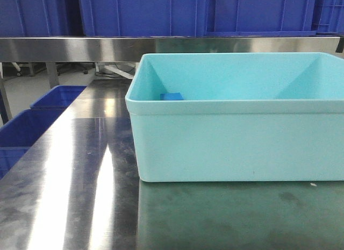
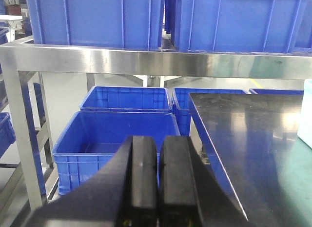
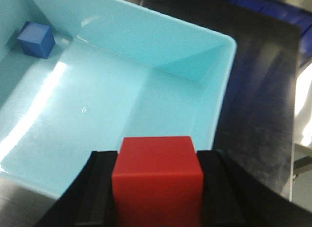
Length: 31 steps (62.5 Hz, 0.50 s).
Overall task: Pick red cube and place on left shelf
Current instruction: 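Lift the red cube out of the teal bin with the right gripper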
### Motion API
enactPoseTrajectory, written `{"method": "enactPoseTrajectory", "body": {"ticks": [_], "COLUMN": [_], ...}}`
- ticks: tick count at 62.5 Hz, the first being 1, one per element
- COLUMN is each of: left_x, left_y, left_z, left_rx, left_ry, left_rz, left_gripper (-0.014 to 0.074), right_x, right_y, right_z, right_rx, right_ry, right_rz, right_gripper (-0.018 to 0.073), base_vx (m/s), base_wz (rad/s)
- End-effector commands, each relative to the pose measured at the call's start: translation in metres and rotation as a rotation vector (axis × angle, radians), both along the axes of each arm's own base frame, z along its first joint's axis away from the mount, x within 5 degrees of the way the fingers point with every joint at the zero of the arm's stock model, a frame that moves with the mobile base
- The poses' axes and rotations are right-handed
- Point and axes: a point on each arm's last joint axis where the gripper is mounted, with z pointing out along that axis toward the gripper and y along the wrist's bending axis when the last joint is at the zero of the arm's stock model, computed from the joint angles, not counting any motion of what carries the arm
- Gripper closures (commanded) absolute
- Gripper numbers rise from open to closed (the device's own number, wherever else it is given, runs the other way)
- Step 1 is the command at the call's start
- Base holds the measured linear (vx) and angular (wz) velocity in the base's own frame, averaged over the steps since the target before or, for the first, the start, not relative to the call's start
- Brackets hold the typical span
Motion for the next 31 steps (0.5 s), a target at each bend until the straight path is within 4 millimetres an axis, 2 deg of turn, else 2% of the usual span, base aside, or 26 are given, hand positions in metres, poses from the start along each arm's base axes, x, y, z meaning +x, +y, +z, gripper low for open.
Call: {"method": "enactPoseTrajectory", "body": {"ticks": [1, 11, 18, 23, 31], "left_x": [0.000, 0.000, 0.000, 0.000, 0.000], "left_y": [0.001, 0.001, 0.001, 0.001, 0.001], "left_z": [0.001, 0.001, 0.001, 0.001, 0.001], "left_rx": [-0.017, -0.017, -0.017, -0.017, -0.017], "left_ry": [-0.078, -0.078, -0.078, -0.078, -0.078], "left_rz": [0.004, 0.004, 0.004, 0.004, 0.004], "left_gripper": [0.0495, 0.0495, 0.0495, 0.0495, 0.0495], "right_x": [-0.031, -0.091, -0.122, -0.133, -0.132], "right_y": [-0.007, -0.015, -0.019, -0.020, -0.022], "right_z": [0.004, -0.021, -0.042, -0.056, -0.052], "right_rx": [0.027, 0.064, 0.084, 0.146, 0.136], "right_ry": [-0.217, -0.419, -0.525, -0.514, -0.540], "right_rz": [-0.022, -0.031, -0.031, -0.049, -0.059], "right_gripper": [0.0408, 0.0408, 0.0408, 0.0408, 0.0408], "base_vx": [0.00, 0.00, 0.00, 0.00, 0.00], "base_wz": [0.00, 0.00, 0.00, 0.00, 0.00]}}
